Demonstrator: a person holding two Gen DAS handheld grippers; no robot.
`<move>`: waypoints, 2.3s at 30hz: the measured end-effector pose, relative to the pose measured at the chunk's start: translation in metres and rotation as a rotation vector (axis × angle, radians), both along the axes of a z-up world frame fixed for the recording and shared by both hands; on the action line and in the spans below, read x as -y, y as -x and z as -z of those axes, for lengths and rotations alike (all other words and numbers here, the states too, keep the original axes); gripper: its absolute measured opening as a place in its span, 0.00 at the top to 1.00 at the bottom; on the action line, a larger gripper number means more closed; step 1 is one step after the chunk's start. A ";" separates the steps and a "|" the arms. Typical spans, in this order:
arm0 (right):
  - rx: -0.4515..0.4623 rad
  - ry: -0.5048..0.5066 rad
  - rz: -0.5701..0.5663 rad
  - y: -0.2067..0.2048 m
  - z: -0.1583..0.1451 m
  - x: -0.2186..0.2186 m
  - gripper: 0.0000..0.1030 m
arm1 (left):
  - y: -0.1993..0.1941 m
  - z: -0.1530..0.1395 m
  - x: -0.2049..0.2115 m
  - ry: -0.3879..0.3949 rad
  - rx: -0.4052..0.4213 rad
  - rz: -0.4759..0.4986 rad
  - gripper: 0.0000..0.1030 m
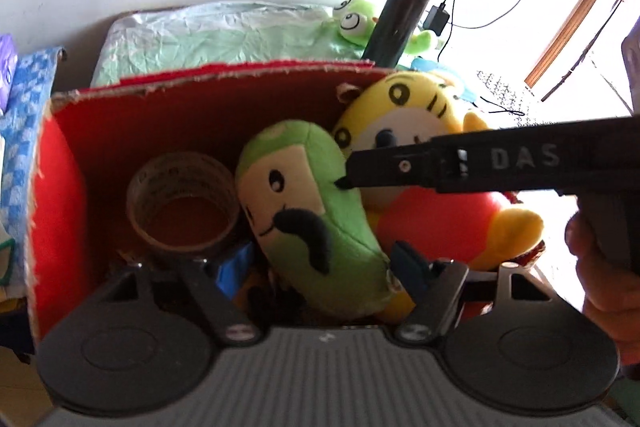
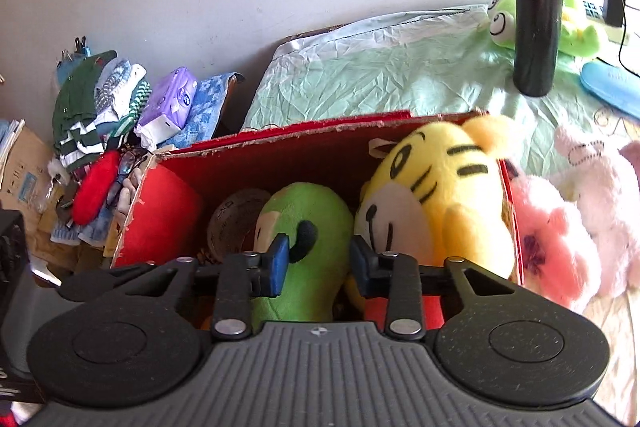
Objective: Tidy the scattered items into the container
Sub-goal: 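Lower the green plush beside the tiger and open the right gripper, then move the right gripper back toward the pink teddy bear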
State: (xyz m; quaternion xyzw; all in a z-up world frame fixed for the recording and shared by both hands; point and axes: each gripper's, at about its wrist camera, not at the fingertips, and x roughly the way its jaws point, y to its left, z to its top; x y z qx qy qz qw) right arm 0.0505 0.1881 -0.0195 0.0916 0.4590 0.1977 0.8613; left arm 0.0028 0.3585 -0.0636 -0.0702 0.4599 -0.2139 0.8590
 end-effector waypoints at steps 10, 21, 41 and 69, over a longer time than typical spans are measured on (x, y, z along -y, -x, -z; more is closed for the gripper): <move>0.046 -0.126 0.069 0.029 0.003 0.024 0.68 | 0.010 0.007 0.010 -0.009 0.021 -0.006 0.31; 0.248 -0.134 0.113 0.076 -0.013 0.059 0.67 | 0.058 -0.025 0.031 -0.098 0.204 -0.025 0.31; 0.199 -0.142 0.024 0.086 -0.001 0.151 0.67 | 0.092 -0.042 0.153 -0.207 0.318 -0.100 0.24; -0.003 -0.199 0.239 0.062 0.053 0.276 0.67 | 0.086 0.002 0.277 -0.149 0.199 -0.039 0.27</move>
